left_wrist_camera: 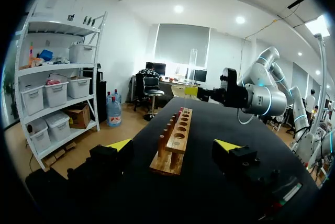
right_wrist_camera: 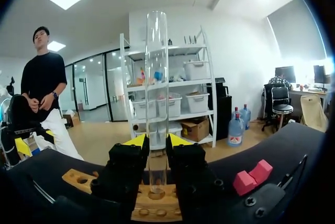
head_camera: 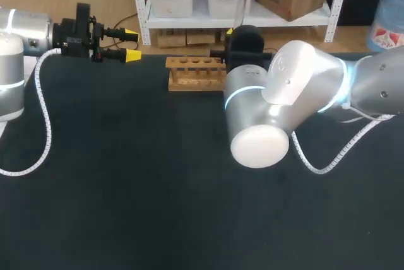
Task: Grasp the test tube, adjust it, and insert it.
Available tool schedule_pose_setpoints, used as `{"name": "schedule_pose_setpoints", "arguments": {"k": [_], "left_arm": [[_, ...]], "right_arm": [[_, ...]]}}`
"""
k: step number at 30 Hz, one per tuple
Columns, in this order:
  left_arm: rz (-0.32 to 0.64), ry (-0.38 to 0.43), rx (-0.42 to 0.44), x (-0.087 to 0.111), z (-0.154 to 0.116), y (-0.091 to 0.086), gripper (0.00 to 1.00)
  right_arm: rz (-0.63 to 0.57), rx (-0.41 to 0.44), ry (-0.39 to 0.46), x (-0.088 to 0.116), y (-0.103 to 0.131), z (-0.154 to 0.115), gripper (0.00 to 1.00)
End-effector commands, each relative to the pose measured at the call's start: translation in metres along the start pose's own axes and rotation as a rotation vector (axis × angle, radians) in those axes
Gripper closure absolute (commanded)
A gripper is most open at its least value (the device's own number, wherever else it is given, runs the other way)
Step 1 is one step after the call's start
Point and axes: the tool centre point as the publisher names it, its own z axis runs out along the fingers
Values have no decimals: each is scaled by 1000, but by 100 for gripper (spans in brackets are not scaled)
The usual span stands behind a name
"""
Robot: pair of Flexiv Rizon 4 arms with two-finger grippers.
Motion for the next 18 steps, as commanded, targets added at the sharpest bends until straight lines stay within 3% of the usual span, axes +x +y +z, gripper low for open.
{"name": "schedule_pose_setpoints", "arguments": {"k": [1,18], "left_arm": [[2,-2,-3,1,0,-1,0],[2,-2,-3,1,0,-1,0]], "right_arm": [[0,-3,5,1,-2,0,100],[20,-13,43,20,2,4,100]]}}
